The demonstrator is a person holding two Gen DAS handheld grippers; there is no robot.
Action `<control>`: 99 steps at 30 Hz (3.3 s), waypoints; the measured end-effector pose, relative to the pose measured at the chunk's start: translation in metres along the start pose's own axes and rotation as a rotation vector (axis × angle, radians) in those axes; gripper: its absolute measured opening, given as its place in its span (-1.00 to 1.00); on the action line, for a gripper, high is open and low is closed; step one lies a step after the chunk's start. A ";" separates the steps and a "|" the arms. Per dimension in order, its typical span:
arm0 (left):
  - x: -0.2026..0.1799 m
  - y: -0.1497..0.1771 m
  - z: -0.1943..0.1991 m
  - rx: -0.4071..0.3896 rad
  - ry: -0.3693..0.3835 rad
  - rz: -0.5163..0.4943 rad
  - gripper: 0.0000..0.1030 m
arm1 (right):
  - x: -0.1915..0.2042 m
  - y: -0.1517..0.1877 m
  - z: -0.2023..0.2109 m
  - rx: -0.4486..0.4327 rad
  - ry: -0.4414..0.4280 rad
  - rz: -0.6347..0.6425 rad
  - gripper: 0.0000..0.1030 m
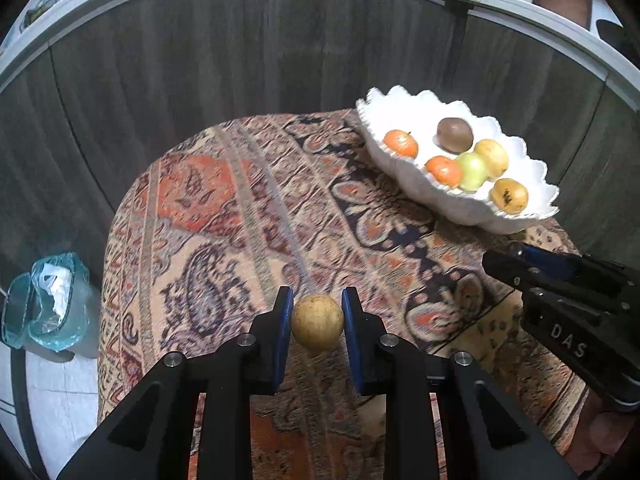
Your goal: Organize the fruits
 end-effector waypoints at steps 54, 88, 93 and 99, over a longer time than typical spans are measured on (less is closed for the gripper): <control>-0.062 -0.121 0.009 -0.135 -0.050 -0.153 0.71 | -0.076 -0.062 0.028 -0.053 0.088 -0.092 0.35; -0.065 -0.059 0.138 -0.237 -0.054 -0.090 0.83 | -0.075 -0.010 0.161 -0.246 0.117 -0.153 0.46; -0.063 -0.051 0.154 -0.245 -0.060 -0.075 0.87 | -0.073 -0.001 0.179 -0.274 0.131 -0.156 0.48; -0.063 -0.041 0.173 -0.271 -0.063 -0.067 0.92 | -0.071 0.010 0.201 -0.310 0.150 -0.160 0.54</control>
Point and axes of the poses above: each gripper's, at about its wrist camera, not at the fingertips, and z roughly against the way its jaws point, x to its left, y to its underside, the point moved 8 cm from there along -z, roughly the way its jaws point, and after that the axes turned 13 degrees about x, right-handed, at the moved point
